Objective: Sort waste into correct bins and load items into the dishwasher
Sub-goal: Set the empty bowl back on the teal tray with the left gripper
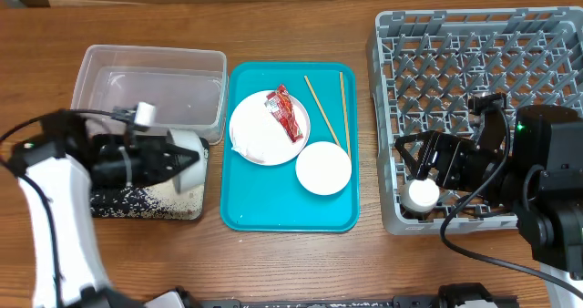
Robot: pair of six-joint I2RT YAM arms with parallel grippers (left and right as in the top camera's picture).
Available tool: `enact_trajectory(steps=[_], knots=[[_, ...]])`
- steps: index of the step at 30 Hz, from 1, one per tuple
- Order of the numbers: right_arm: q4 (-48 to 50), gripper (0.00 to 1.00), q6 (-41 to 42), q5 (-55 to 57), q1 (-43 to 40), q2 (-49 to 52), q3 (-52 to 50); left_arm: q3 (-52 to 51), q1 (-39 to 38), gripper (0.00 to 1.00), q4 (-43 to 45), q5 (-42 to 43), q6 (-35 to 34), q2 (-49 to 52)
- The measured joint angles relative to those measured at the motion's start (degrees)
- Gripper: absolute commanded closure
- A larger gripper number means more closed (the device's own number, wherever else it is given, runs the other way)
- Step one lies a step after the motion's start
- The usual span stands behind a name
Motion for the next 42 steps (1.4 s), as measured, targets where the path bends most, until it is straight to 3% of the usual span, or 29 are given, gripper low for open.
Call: enact_trajectory(steps=[3,8,12,17,23,27,31,35,38,42], knots=[[0.0,0.07,0.0,0.0,0.0,0.1,0.0,0.1,-9.3,0.96,3.8,-9.8,-9.8,-4.8],[0.0,0.07,0.0,0.0,0.0,1.3,0.0,0.1,-32.1,0.96,8.8,-29.5,-25.4,-7.5],[-0.3,0.07,0.0,0.0,0.0,2.4,0.0,-0.6,-47.8,0.96,13.9,-44.4,-36.0,-5.1],[-1.4,0.07,0.0,0.0,0.0,2.6,0.0,-1.7,-58.5,0.96,19.0,-55.8,-45.4,2.9],[-2.1,0.07,0.0,0.0,0.0,2.6,0.0,-2.1,-62.5,0.96,21.7,-60.1,-51.3,12.5],[-2.2,0.07,0.0,0.0,0.0,2.6,0.0,-2.2,-63.2,0.7,22.0,-60.1,-53.7,16.0],[-2.2,0.07,0.0,0.0,0.0,2.6,0.0,-2.1,-63.2,0.61,20.9,-60.8,-54.7,16.2],[-2.3,0.07,0.0,0.0,0.0,2.6,0.0,1.4,-62.3,0.37,15.8,-62.1,-54.7,16.2],[-2.2,0.07,0.0,0.0,0.0,2.6,0.0,7.1,-60.5,0.31,16.1,-64.1,-53.4,16.0],[-2.3,0.07,0.0,0.0,0.0,2.6,0.0,10.1,-57.1,0.31,22.1,-68.9,-51.2,15.3]])
